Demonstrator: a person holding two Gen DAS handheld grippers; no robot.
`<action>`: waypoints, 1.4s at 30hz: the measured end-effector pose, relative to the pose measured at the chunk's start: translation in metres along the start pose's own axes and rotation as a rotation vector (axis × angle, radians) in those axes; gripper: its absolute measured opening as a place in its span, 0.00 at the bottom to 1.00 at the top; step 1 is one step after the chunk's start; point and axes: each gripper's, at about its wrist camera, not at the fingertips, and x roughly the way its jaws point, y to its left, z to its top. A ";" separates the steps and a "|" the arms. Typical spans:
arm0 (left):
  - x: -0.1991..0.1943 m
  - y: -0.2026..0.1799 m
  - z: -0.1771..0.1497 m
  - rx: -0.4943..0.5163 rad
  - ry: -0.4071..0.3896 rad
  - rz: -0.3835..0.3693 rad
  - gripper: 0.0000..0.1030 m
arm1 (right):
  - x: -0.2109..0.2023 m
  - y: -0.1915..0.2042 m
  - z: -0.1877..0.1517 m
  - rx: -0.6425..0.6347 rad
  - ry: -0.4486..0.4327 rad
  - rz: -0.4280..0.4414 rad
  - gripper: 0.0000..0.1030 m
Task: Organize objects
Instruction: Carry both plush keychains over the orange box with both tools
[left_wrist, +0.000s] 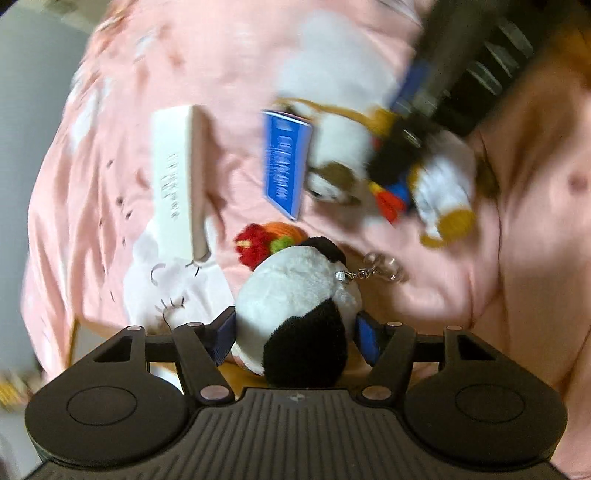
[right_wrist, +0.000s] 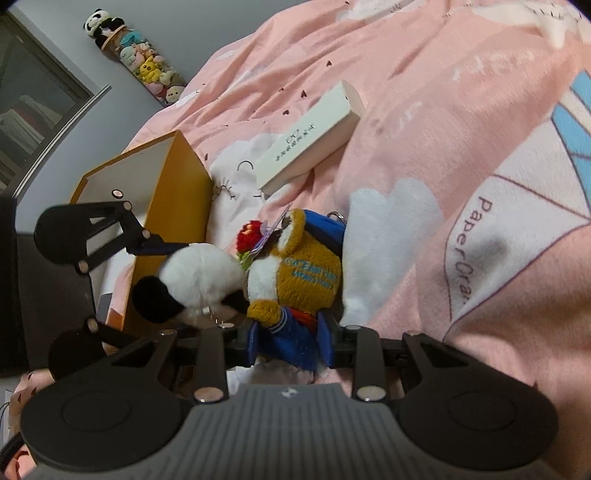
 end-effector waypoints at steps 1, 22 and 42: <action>-0.004 0.007 -0.002 -0.048 -0.019 -0.017 0.72 | -0.002 0.002 0.000 -0.007 -0.003 -0.001 0.33; -0.151 0.106 -0.098 -0.933 -0.327 -0.241 0.72 | -0.041 0.107 0.053 -0.282 -0.163 0.104 0.32; -0.067 0.160 -0.179 -1.215 0.027 -0.278 0.72 | 0.095 0.198 0.098 -0.481 0.044 0.150 0.32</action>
